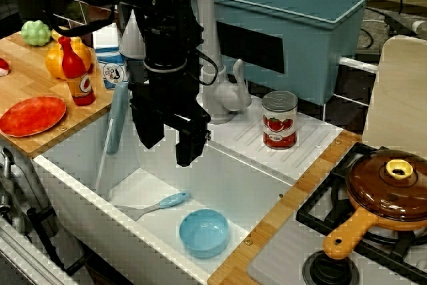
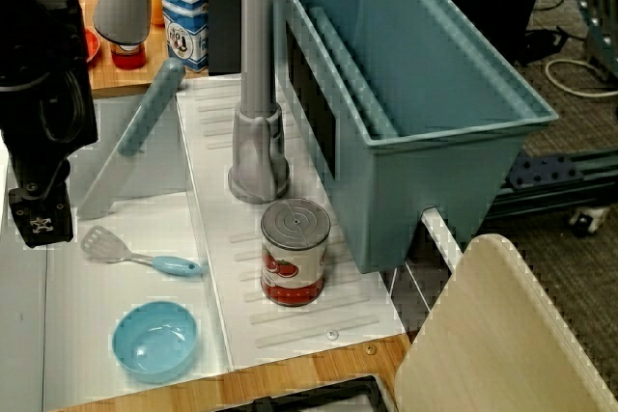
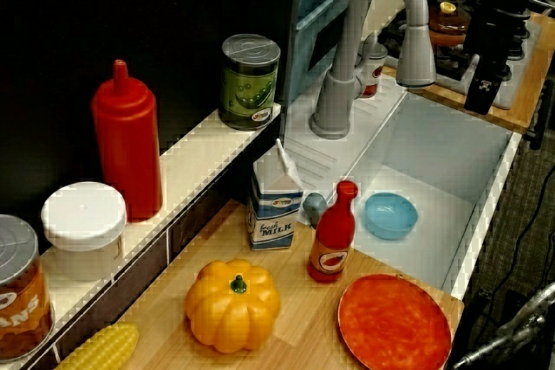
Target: Lift bowl
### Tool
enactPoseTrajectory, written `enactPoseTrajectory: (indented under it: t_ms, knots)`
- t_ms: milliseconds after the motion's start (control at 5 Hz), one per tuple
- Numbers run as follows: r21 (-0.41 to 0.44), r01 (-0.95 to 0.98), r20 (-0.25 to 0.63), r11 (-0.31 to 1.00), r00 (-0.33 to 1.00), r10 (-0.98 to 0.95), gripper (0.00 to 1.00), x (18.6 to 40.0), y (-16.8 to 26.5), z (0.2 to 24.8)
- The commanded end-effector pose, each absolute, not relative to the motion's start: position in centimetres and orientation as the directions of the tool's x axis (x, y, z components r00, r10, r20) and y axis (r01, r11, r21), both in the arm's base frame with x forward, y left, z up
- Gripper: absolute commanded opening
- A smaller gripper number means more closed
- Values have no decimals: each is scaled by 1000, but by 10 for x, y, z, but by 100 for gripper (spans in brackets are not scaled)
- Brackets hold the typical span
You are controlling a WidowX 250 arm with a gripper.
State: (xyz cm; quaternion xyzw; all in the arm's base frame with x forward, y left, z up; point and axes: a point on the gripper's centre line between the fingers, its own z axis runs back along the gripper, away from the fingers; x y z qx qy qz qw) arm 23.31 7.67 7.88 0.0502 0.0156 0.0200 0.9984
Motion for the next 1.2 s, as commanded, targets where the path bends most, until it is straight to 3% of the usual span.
enactPoseTrajectory:
  t_ms: [0, 600, 1000]
  knots:
    - [101, -38, -29, 994, 999, 42, 100, 233, 77, 79]
    - [134, -57, -15, 989, 998, 59, 100, 276, 60, 10]
    - [185, -63, -37, 981, 997, 71, 100, 289, 74, -50]
